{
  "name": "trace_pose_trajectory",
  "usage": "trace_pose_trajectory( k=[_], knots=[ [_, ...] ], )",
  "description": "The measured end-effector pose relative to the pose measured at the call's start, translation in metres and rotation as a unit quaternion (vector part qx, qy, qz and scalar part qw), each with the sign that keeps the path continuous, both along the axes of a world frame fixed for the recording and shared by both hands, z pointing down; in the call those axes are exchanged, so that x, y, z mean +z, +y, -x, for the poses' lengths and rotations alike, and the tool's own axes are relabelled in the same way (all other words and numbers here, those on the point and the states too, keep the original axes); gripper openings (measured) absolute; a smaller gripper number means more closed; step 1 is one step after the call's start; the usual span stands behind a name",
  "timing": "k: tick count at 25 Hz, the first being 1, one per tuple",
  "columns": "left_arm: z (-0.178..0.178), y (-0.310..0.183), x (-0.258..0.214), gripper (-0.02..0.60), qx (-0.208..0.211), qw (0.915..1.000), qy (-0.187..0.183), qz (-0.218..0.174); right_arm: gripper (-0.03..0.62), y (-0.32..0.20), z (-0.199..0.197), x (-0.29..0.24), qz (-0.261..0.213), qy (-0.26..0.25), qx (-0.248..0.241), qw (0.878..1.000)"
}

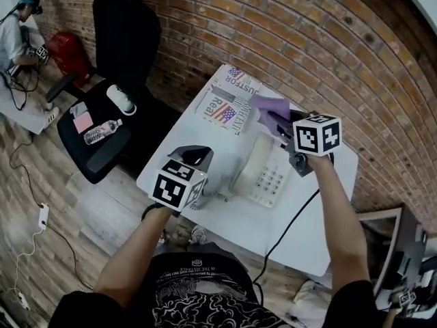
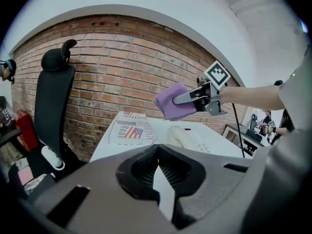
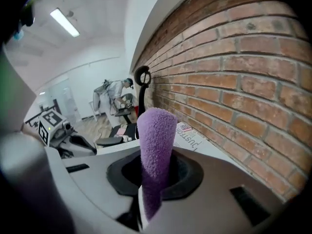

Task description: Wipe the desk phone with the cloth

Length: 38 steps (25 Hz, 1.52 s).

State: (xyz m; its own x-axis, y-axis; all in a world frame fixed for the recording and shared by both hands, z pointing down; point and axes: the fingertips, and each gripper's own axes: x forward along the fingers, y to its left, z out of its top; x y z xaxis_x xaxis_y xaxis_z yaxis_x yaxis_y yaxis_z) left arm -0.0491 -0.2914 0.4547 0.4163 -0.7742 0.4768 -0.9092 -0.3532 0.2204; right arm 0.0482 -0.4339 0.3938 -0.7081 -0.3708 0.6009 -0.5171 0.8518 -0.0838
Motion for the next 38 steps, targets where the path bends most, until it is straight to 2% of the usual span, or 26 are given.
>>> trace_pose_trajectory(
  k=[2, 5, 9, 11, 14, 19, 22, 24, 34, 38],
  knots=[
    [0.004, -0.002, 0.001, 0.006, -0.015, 0.9999, -0.003, -0.001, 0.046, -0.008, 0.006, 0.012, -0.013, 0.045, -0.047, 0.998],
    [0.010, -0.002, 0.002, 0.006, -0.041, 0.9991, -0.003, 0.000, 0.046, -0.015, 0.016, 0.028, -0.021, 0.098, -0.116, 0.988],
    [0.020, 0.001, 0.006, 0.006, -0.075, 0.9972, -0.005, 0.003, 0.046, -0.013, 0.028, 0.050, -0.017, 0.153, -0.201, 0.967],
    [0.026, 0.004, 0.006, 0.006, -0.089, 0.9960, -0.005, 0.003, 0.046, -0.008, 0.032, 0.061, -0.015, 0.183, -0.242, 0.953],
    [0.034, 0.011, 0.009, 0.006, -0.107, 0.9942, -0.009, 0.005, 0.044, 0.005, 0.034, 0.080, -0.015, 0.241, -0.312, 0.919],
    [0.043, 0.024, 0.014, 0.006, -0.132, 0.9910, -0.015, 0.013, 0.044, 0.035, 0.036, 0.106, 0.005, 0.322, -0.420, 0.848],
    [0.046, 0.032, 0.014, 0.006, -0.140, 0.9899, -0.019, 0.017, 0.044, 0.049, 0.036, 0.115, 0.023, 0.350, -0.451, 0.821],
    [0.048, 0.037, 0.015, 0.006, -0.143, 0.9894, -0.021, 0.019, 0.044, 0.055, 0.035, 0.120, 0.036, 0.361, -0.457, 0.812],
    [0.059, 0.061, 0.020, 0.006, -0.144, 0.9891, -0.022, 0.021, 0.044, 0.077, 0.035, 0.131, 0.077, 0.404, -0.455, 0.790],
    [0.059, 0.070, 0.016, 0.006, -0.132, 0.9909, -0.022, 0.015, 0.044, 0.088, 0.038, 0.131, 0.086, 0.409, -0.444, 0.792]
  ],
)
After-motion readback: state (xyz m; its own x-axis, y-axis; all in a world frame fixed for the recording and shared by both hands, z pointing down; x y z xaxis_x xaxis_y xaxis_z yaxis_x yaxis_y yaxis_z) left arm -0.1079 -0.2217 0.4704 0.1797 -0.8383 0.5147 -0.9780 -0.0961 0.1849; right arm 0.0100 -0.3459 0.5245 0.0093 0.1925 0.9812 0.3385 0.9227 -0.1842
